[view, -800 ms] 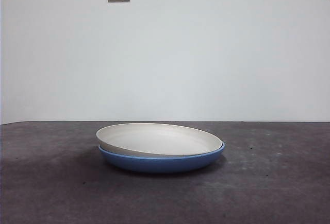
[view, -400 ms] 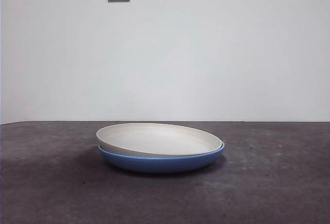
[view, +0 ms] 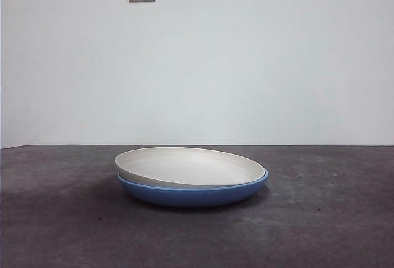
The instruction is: Pick up the white plate, put it on the blue plate, put it on desk
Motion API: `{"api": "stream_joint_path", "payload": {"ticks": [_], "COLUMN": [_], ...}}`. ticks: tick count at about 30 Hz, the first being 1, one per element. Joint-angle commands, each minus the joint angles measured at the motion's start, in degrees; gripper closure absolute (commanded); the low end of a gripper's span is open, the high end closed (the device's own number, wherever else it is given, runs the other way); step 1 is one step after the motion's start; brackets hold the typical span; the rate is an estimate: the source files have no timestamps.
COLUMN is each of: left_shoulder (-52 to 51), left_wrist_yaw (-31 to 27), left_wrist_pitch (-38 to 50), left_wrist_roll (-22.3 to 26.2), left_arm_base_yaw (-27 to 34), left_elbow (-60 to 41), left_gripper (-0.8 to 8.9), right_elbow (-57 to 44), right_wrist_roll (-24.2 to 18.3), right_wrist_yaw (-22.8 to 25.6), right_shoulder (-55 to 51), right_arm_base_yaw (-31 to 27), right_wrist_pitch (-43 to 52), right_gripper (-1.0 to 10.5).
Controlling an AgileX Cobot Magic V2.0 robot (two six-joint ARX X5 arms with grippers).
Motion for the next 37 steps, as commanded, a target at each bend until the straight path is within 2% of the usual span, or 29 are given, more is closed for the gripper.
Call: {"api": "stream_joint_path", "payload": {"ticks": [1,9,12,18,24,31,37], "left_shoulder": [0.3,0.3,-0.7,-5.6,-11.8,-21.4,-29.7], "left_wrist_yaw": [0.1,0.1,-0.3,-5.4,-7.1,-20.0,-22.3], "left_wrist_pitch": [0.7,0.6,2.4,18.9,26.6,42.3,50.1], "left_wrist_roll": [0.7,0.7,3.5,12.9,19.6,18.7,17.9], "left_arm_base_yaw": [-0.3,-0.3,0.5,9.0,21.0,28.9,31.4], "left_elbow": [0.5,0.5,0.5,0.2,-1.5,-15.6,-31.4], "left_gripper": [8.04,8.04,8.04,8.04,8.04,8.04,8.04], "right_elbow": [0.6,0.6,0.6,0.6,0.6,0.6,0.6], "right_wrist_roll": [-0.7,-0.7,-0.7,-0.7,-0.7,-0.7,-0.7], "right_wrist_yaw": [-0.1,-0.1,-0.1,-0.1,-0.1,-0.1,-0.1], "right_shoulder": [0.4,0.4,0.4,0.4,0.4,0.4,0.4], "right_arm_base_yaw": [0.3,0.3,0.3,0.3,0.3,0.3,0.3], "right_wrist_pitch": [0.9,0.9,0.9,0.9,0.9,0.9,0.9], "right_gripper": [9.4,9.4,9.4,9.4,9.4,9.4,9.4]}}
